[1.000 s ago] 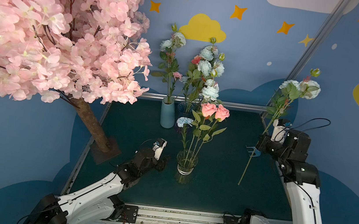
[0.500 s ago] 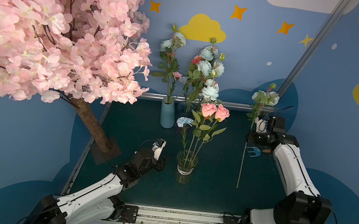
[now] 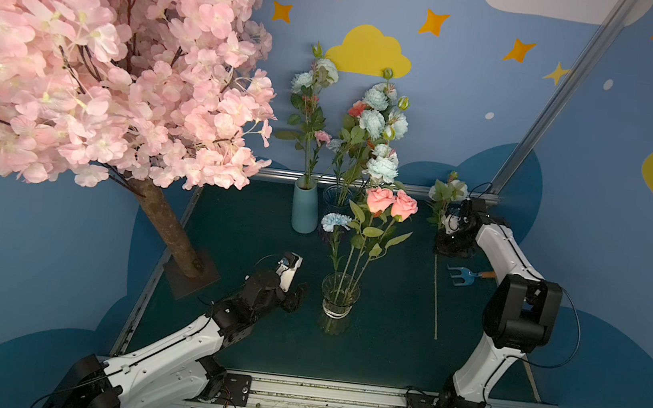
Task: Pick out blue flowers from the vase
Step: Place the flower at the center of the board.
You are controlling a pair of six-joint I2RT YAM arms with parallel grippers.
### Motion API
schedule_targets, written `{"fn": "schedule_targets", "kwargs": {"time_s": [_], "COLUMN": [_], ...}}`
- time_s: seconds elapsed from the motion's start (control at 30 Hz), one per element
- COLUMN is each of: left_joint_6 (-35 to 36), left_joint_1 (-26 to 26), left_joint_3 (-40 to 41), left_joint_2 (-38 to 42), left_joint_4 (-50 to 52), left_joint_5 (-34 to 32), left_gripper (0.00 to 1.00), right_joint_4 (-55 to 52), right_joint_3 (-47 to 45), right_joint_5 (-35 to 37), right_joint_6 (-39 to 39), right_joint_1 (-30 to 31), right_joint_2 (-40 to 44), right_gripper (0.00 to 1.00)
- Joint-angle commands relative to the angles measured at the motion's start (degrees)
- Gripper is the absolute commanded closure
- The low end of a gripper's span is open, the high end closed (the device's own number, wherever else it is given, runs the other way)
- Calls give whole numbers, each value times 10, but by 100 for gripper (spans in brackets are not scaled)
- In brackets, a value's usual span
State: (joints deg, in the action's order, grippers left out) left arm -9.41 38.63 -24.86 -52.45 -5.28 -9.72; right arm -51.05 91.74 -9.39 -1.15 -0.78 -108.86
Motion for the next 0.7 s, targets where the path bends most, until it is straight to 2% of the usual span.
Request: {"fn": "schedule_targets", "kwargs": {"time_s": [0.0, 0.3, 0.67], "left_joint_6": [-3, -3, -3], "left_joint_1": [-3, -3, -4], "left_joint_3": [2, 8, 10], "left_joint_2": [3, 14, 17], "left_joint_4": [-7, -10, -10], "left_joint_5": [-2, -1, 0], "left_gripper": [35, 35, 35], "right_joint_4": [-7, 13, 6], "right_joint_3": [4, -16, -7], "right_joint_5": [16, 47, 46], "right_joint_6": [9, 12, 11], "right_joint_1": [-4, -8, -6], "right_joint_2": [-8, -49, -93], "right_gripper": [100, 100, 100]}}
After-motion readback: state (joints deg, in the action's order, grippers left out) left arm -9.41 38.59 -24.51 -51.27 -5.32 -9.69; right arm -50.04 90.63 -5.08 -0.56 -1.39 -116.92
